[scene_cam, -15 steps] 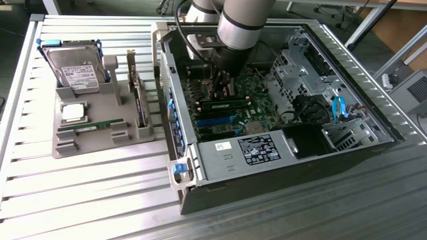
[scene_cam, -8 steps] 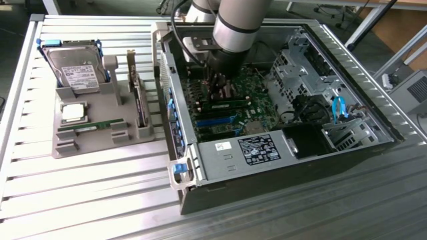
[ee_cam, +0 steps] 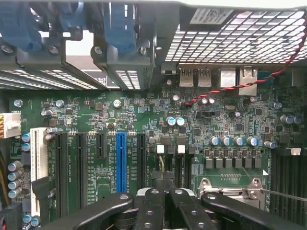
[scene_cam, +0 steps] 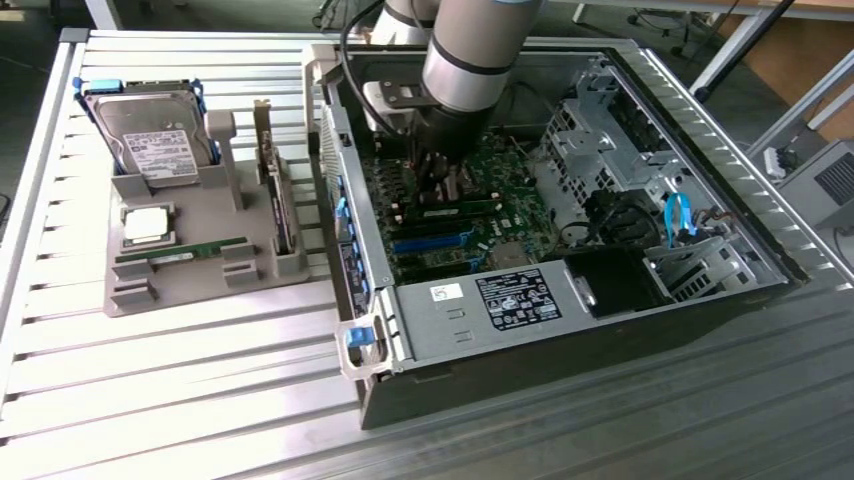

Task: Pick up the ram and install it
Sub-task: 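Press down the ram until it locks into place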

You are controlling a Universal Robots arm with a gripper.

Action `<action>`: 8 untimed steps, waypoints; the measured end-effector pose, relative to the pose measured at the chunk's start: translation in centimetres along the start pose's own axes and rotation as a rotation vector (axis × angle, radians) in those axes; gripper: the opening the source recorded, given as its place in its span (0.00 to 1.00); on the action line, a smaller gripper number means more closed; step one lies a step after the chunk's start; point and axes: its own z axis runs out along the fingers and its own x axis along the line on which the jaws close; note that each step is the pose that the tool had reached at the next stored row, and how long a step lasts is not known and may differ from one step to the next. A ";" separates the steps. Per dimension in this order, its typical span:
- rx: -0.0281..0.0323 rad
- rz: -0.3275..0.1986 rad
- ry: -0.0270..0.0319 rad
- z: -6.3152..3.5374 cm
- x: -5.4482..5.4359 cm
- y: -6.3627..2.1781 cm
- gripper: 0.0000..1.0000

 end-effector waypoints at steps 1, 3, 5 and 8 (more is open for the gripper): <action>0.0000 0.000 -0.0001 0.10 0.0 0.00 0.09; 0.0000 0.000 -0.0001 0.26 0.0 0.01 0.09; -0.0001 0.000 0.0002 0.48 0.0 0.01 0.09; -0.0001 0.000 -0.0010 0.80 0.0 0.00 0.09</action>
